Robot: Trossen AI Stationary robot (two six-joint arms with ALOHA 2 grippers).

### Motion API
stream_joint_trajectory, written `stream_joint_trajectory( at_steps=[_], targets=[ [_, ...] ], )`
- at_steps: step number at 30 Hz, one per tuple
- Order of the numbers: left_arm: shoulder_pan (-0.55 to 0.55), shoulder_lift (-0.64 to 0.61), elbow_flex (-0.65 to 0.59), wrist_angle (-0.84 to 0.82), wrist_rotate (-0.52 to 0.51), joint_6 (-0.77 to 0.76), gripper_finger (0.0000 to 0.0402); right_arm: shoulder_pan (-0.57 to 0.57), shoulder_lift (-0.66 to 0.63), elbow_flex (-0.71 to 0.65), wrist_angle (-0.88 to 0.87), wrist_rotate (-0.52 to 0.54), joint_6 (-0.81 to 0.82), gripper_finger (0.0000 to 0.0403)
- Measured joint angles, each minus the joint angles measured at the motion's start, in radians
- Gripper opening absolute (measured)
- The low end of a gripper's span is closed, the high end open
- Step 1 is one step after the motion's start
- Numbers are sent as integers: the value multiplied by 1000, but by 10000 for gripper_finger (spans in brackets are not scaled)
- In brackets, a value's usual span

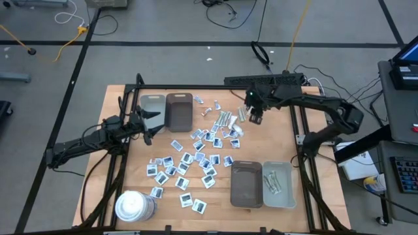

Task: Pick & Place First Aid Supplies
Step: Put the white bandage pack into the bottom gray bin

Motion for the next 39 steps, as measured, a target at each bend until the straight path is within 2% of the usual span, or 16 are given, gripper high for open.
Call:
stream_joint_trajectory(
  at_steps=[7,13,15,22,39],
  targets=[
    [0,0,0,-1,0,0,306,-69,51,29,3,4,342,155],
    [0,0,0,0,0,0,306,-96,72,106,8,7,758,155],
    [0,0,0,-1,0,0,306,-97,93,127,10,26,842,155],
    [0,0,0,-1,0,0,306,-106,150,134,-38,42,993,155],
    [0,0,0,0,0,0,306,-86,326,121,13,-56,1081,155]
  ],
)
